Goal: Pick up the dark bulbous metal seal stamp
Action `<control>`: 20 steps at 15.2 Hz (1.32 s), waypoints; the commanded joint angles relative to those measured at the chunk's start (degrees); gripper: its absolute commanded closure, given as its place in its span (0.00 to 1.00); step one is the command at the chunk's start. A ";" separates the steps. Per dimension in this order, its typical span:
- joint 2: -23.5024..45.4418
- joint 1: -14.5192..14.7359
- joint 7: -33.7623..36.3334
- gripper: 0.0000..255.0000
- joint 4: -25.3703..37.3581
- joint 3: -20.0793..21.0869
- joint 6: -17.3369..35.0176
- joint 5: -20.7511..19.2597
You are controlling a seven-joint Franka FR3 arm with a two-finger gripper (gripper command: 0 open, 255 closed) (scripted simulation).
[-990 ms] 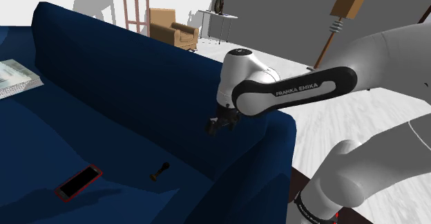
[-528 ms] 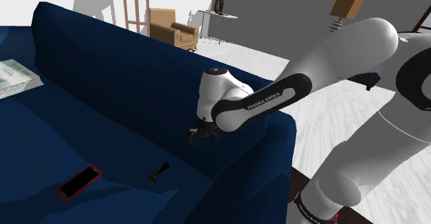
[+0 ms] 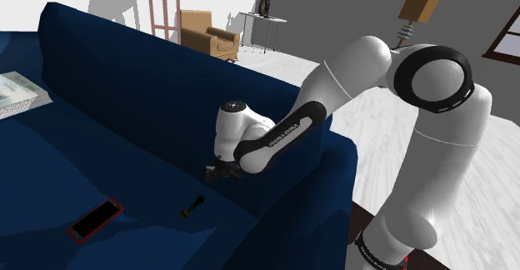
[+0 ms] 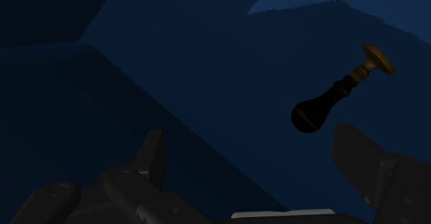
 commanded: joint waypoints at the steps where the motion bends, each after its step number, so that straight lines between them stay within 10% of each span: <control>1: 4.97 1.83 4.92 0.00 3.70 -1.45 1.01 -2.87; 9: 22.33 8.67 16.39 0.00 19.51 -7.84 3.36 -7.34; 18: 27.33 10.29 17.85 0.00 21.17 -9.98 6.78 -9.29; 19: 27.26 10.23 17.79 1.00 21.09 -9.97 6.78 -9.27; 20: 27.29 10.21 17.76 1.00 21.14 -9.96 6.76 -9.27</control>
